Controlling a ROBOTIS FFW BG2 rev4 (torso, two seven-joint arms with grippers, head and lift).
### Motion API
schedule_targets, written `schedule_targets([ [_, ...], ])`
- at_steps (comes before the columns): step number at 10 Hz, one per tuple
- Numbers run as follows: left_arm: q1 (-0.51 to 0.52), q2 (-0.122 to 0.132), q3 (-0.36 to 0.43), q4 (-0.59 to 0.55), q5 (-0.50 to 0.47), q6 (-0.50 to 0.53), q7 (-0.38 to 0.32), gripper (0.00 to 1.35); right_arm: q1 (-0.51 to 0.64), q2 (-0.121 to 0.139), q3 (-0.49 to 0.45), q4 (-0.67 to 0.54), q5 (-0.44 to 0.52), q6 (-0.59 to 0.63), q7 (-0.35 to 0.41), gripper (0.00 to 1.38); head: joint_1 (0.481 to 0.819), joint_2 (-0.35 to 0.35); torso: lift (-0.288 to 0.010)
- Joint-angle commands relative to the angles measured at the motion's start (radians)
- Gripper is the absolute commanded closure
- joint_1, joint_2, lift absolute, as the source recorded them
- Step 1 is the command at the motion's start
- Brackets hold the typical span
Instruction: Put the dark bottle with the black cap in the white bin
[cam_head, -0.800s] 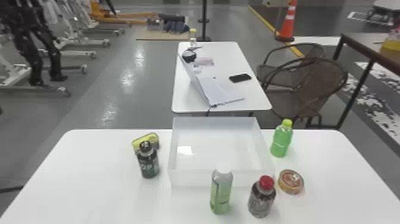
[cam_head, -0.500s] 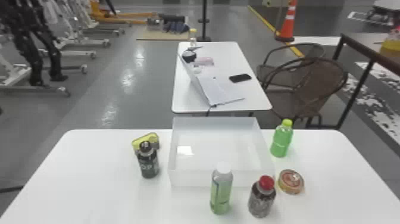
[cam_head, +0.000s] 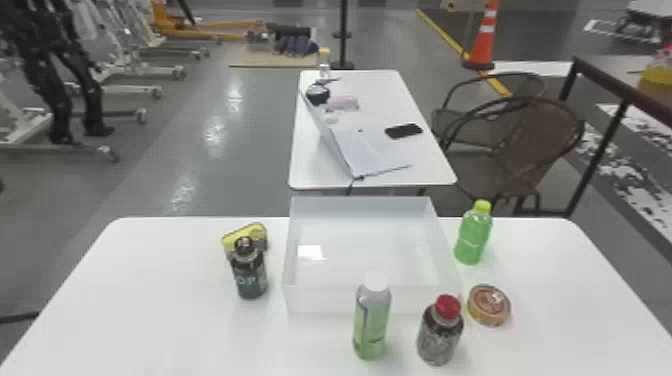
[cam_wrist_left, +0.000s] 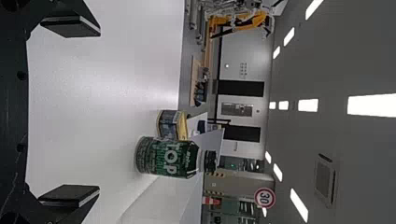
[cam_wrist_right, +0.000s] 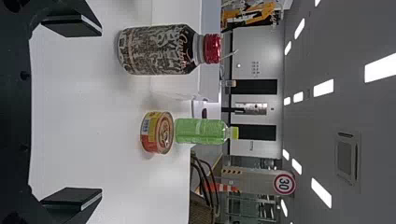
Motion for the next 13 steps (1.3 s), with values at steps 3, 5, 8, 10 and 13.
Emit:
schedule_targets([
  [3,-0.098,-0.003,-0.001,0.063,-0.005,0.030,-0.054,0.12,-0.001,0.000,0.000,0.002,-0.003,0.000,0.000,0.09,0.549,0.000,-0.100],
  [5,-0.180,-0.003,-0.001,0.130,-0.023,0.031,-0.100,0.12,-0.004,0.000,0.000,0.003,-0.003,0.000,0.000,0.09,0.549,0.000,-0.100],
  [8,-0.292,-0.003,0.005,0.235,-0.034,0.037,-0.137,0.11,-0.008,0.000,0.000,0.006,-0.006,0.000,0.000,0.09,0.549,0.000,-0.100],
  [10,-0.366,-0.003,-0.002,0.305,-0.034,0.043,-0.151,0.11,-0.011,0.000,0.000,0.008,-0.008,0.000,0.000,0.09,0.549,0.000,-0.100],
  [13,-0.467,-0.003,-0.010,0.422,-0.067,0.057,-0.186,0.11,-0.014,0.000,0.000,0.013,-0.009,0.000,0.001,0.09,0.549,0.000,-0.100],
])
